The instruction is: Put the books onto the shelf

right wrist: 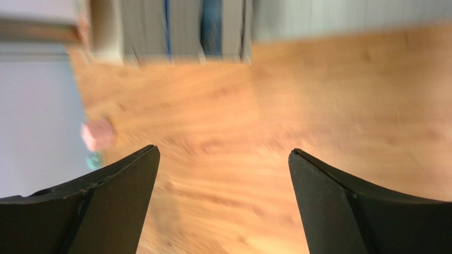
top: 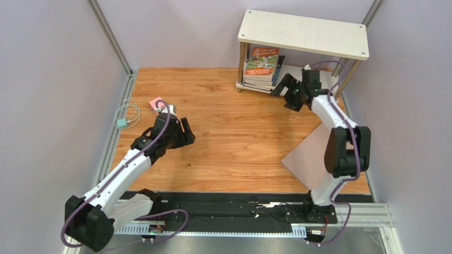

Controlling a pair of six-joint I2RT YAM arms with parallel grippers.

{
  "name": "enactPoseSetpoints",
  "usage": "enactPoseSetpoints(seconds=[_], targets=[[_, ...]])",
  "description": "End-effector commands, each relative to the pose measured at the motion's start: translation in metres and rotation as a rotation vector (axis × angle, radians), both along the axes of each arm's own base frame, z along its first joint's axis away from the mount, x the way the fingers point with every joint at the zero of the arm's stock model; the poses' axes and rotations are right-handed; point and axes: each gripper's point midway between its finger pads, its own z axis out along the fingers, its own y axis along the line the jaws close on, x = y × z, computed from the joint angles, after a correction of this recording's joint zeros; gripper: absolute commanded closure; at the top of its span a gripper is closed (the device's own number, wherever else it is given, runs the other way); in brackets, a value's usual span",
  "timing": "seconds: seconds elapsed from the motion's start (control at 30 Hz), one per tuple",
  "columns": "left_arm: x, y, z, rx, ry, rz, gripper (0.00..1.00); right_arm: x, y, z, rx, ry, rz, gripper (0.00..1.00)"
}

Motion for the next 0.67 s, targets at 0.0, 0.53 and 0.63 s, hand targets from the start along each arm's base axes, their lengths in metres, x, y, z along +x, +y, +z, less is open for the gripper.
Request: enactPoseSetpoints(seconds=[0.0,0.53,0.63], targets=[[0.003,-0.009,0.024,0.037,0.0,-0.096,0.27,-0.055,0.006,0.02,-0.279,-0.081,0.036,0.0],[0.005,-0.012,0.07,0.092,-0.083,-0.215,0.28,-0.187,-0.014,0.093,-0.408,-0.405,-0.088,0.0],[0.006,-0.014,0.079,0.096,-0.099,-0.237,0.27,-0.193,-0.018,0.094,-0.414,-0.408,-0.091,0.0]])
